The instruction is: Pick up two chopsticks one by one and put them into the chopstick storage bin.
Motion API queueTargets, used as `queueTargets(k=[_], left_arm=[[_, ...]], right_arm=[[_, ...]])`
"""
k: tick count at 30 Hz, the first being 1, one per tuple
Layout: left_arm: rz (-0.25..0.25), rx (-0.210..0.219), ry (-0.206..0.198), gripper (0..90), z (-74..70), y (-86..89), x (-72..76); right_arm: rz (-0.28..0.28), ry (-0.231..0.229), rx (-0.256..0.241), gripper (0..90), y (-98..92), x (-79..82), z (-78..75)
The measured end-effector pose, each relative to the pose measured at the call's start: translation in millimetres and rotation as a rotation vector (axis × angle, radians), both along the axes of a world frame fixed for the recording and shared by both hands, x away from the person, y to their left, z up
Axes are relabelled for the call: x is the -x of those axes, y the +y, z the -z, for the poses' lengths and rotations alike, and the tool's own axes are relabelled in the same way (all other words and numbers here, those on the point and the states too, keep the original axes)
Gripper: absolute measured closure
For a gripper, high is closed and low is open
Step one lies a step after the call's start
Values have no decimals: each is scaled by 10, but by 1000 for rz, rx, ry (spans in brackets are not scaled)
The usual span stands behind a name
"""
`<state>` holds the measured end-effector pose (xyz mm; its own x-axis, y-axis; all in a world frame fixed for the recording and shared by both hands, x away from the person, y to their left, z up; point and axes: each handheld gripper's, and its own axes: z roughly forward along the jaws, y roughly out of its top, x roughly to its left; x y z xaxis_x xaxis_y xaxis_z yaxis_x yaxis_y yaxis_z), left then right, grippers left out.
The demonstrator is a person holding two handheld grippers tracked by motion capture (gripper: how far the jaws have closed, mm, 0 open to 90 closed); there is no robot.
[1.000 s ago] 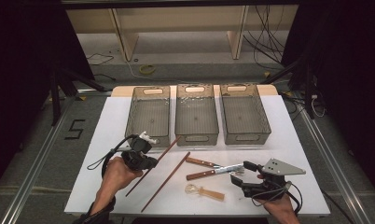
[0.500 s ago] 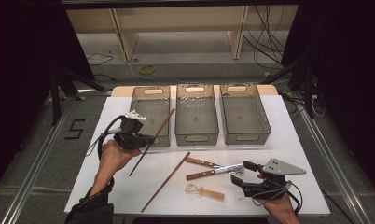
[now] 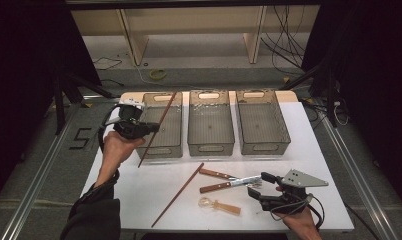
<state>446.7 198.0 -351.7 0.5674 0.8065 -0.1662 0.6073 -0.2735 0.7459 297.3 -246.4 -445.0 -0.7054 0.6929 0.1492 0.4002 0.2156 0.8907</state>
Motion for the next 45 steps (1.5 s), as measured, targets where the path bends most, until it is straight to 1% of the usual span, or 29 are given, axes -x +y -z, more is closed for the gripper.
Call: queueTargets(k=[1, 2, 3, 4, 5, 6, 7, 8, 9, 10, 11, 12, 13, 17, 18, 19, 23, 26, 27, 32, 36, 37, 38, 40, 41, 43, 45], left_arm=[[-12, 3, -11, 841, -44, 28, -43], [-12, 3, -11, 841, -44, 28, -43], [-25, 13, -17, 841, -82, 56, -100], [-34, 11, -21, 841, -99, 71, -140], [-40, 14, -23, 841, -105, 80, -175], [-40, 14, -23, 841, -105, 80, -175], [-50, 22, -28, 841, -108, 98, -235], [-50, 22, -28, 841, -108, 98, -235], [-63, 15, -28, 841, -115, 114, -307], [-63, 15, -28, 841, -115, 114, -307], [-74, 12, -34, 841, -119, 128, -368], [-74, 12, -34, 841, -119, 128, -368], [-85, 10, -39, 841, -120, 136, -425], [-100, -3, -39, 841, -95, 137, -534], [-100, -3, -39, 841, -95, 137, -534], [-108, 2, -35, 841, -78, 146, -589], [-131, 8, -33, 841, -43, 171, -679], [-137, 12, -29, 841, -23, 178, -710], [-139, 7, -22, 841, -3, 177, -735], [-148, -4, -16, 841, 48, 157, -793], [-154, -4, -12, 841, 80, 164, -819], [-158, 2, -11, 841, 110, 171, -830], [-158, 2, -11, 841, 110, 171, -830], [-162, 3, -11, 841, 172, 165, -839], [-162, 3, -11, 841, 172, 165, -839], [-161, -2, -2, 840, 211, 162, -844], [-164, -5, -3, 840, 258, 154, -844]], right_arm=[[0, -1, -1, 271, -1, -1, 1], [0, -1, -2, 271, 0, -1, 1], [-1, 1, -2, 271, -2, -2, 2], [-1, 1, -2, 271, -2, -3, 2], [-2, 1, -2, 271, -2, -3, 2], [-2, 1, -2, 271, -2, -3, 2], [-2, 1, -2, 270, -3, -3, 2], [-2, 2, -3, 270, -3, -3, 2], [-3, 2, -3, 271, -3, -4, 2], [-4, 2, -3, 271, -2, -4, 3], [-4, 2, -3, 270, -2, -4, 3], [-4, 2, -4, 270, -1, -4, 4], [-5, 3, -5, 270, -1, -5, 5], [-7, 3, -6, 268, 0, -6, 7], [-7, 2, -6, 266, 0, -6, 6], [-6, 2, -7, 265, 1, -6, 6], [-7, -1, -10, 264, 1, -3, 4], [-9, -1, -11, 264, 0, -3, 4], [-10, -1, -10, 264, -1, -4, 4], [-14, 0, -10, 264, 4, -5, 8], [-16, 1, -11, 264, 4, -5, 8], [-15, 2, -12, 264, 4, -6, 9], [-15, 2, -11, 264, 3, -8, 10], [-15, 3, -12, 264, 2, -9, 11], [-15, 3, -12, 264, 2, -9, 11], [-16, 4, -11, 264, 3, -10, 11], [-17, 4, -11, 264, 5, -10, 12]])
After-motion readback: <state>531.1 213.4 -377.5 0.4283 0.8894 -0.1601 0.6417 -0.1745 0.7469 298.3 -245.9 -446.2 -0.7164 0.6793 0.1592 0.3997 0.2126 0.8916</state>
